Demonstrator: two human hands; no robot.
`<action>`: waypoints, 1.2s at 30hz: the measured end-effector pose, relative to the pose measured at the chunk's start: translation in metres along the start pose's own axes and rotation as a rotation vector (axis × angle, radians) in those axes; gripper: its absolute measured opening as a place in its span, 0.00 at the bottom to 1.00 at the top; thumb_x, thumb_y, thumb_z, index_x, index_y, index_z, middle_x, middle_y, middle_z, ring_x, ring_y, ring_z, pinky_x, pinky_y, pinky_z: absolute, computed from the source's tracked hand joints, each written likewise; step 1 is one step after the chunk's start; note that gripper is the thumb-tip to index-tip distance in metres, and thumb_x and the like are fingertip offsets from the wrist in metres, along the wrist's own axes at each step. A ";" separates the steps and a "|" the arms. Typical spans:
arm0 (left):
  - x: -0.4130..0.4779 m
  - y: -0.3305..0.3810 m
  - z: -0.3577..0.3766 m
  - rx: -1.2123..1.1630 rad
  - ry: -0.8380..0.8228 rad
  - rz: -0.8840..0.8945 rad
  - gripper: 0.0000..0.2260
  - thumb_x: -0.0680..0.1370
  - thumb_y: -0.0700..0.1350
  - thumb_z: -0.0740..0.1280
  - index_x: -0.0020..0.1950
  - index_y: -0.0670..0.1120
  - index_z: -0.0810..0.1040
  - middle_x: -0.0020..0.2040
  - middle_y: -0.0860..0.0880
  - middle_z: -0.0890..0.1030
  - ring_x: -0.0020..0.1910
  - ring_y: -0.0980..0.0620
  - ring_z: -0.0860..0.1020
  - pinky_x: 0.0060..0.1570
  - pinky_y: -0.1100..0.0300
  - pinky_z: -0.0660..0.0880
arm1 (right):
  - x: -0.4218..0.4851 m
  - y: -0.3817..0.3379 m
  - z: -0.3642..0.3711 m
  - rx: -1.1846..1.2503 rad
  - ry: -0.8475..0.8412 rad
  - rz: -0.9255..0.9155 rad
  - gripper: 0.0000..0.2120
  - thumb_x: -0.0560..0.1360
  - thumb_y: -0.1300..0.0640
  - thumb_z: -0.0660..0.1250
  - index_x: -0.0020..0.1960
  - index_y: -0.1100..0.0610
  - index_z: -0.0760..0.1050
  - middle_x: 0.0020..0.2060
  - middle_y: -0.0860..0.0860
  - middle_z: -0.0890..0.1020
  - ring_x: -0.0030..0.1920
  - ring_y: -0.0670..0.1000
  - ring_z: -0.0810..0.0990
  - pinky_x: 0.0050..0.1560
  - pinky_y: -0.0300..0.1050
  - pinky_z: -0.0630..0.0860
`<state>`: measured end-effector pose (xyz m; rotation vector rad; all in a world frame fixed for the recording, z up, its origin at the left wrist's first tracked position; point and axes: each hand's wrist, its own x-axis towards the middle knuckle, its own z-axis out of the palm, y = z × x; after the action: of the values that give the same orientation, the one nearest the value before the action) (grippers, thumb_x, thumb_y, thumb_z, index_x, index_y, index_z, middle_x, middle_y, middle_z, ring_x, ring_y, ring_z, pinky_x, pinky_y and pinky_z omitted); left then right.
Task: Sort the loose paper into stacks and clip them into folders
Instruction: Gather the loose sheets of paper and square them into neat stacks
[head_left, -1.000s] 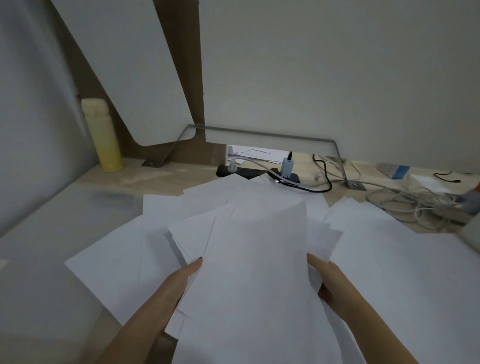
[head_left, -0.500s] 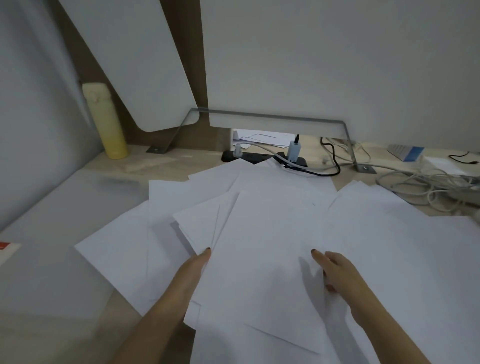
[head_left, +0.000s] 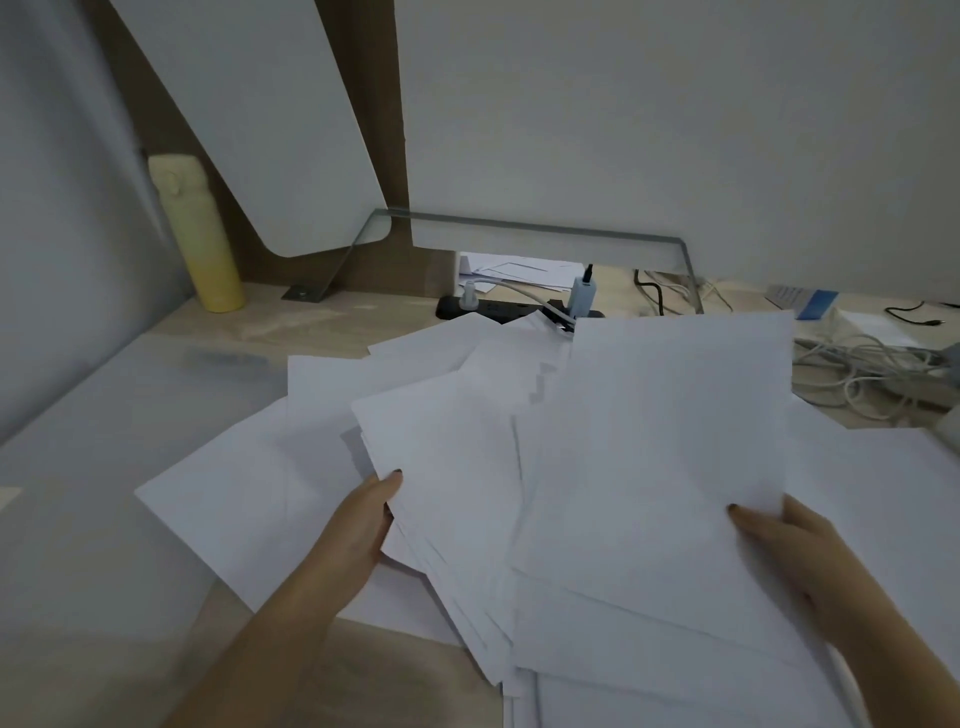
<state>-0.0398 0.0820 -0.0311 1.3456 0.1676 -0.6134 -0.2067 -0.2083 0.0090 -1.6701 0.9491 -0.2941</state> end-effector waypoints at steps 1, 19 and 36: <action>0.001 0.001 0.000 -0.003 0.004 0.006 0.14 0.82 0.43 0.56 0.65 0.40 0.72 0.63 0.41 0.76 0.55 0.44 0.76 0.63 0.48 0.69 | 0.002 0.000 -0.008 0.006 -0.025 0.010 0.10 0.75 0.63 0.64 0.56 0.63 0.76 0.46 0.61 0.82 0.47 0.62 0.81 0.53 0.57 0.76; 0.008 0.009 -0.003 -0.097 0.011 -0.018 0.16 0.81 0.38 0.55 0.68 0.36 0.68 0.48 0.47 0.78 0.45 0.50 0.76 0.54 0.55 0.71 | 0.055 -0.044 0.101 -0.312 -0.414 -0.065 0.14 0.74 0.57 0.66 0.58 0.59 0.72 0.51 0.56 0.79 0.49 0.56 0.79 0.48 0.48 0.75; 0.016 0.021 0.001 -0.060 0.041 0.061 0.15 0.81 0.53 0.56 0.54 0.48 0.78 0.50 0.47 0.82 0.49 0.48 0.79 0.47 0.55 0.74 | 0.063 -0.022 0.030 0.166 -0.104 0.112 0.06 0.75 0.66 0.61 0.50 0.61 0.74 0.40 0.57 0.79 0.39 0.56 0.77 0.39 0.46 0.73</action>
<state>-0.0158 0.0776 -0.0198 1.3015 0.1759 -0.5256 -0.1376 -0.2321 0.0016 -1.4612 0.9115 -0.2031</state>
